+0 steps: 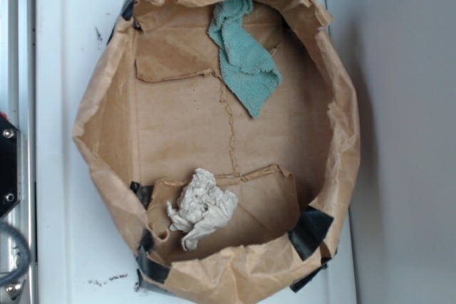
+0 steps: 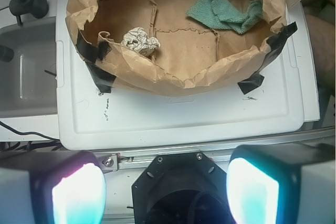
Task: Grab the blue cloth.
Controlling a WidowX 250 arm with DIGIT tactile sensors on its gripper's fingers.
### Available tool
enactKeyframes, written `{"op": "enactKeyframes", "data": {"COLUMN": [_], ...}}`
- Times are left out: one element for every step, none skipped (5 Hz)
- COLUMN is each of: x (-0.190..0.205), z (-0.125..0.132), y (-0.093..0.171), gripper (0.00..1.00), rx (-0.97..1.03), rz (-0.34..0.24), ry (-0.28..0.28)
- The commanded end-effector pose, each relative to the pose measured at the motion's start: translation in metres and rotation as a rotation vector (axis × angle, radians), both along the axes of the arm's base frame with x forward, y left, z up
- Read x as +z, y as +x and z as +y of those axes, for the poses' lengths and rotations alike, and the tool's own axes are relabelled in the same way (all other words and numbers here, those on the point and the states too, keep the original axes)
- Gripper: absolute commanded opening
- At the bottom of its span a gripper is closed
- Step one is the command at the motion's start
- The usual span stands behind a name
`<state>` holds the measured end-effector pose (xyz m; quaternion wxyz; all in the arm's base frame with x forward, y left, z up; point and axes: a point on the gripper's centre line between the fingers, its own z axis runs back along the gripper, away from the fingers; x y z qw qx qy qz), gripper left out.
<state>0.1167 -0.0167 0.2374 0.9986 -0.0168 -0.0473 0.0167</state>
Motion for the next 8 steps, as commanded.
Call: {"op": "enactKeyframes", "data": {"x": [0.000,-0.003,-0.003,-0.003,-0.003,-0.003,-0.032,-0.070], "z": [0.000,0.021,0.021,0.021,0.021,0.027,0.026,0.022], "y": [0.000,0.038,0.038,0.038,0.038,0.080,0.130,0.162], "gripper": [1.00,1.00,1.00,1.00,1.00,1.00,1.00,1.00], "rx": [0.000,0.137,0.137,0.137,0.137,0.082,0.025,-0.043], "rz": [0.000,0.028,0.028,0.028,0.028,-0.016,-0.031,0.000], "ry": [0.000,0.020,0.020,0.020,0.020,-0.021,-0.029,-0.038]}}
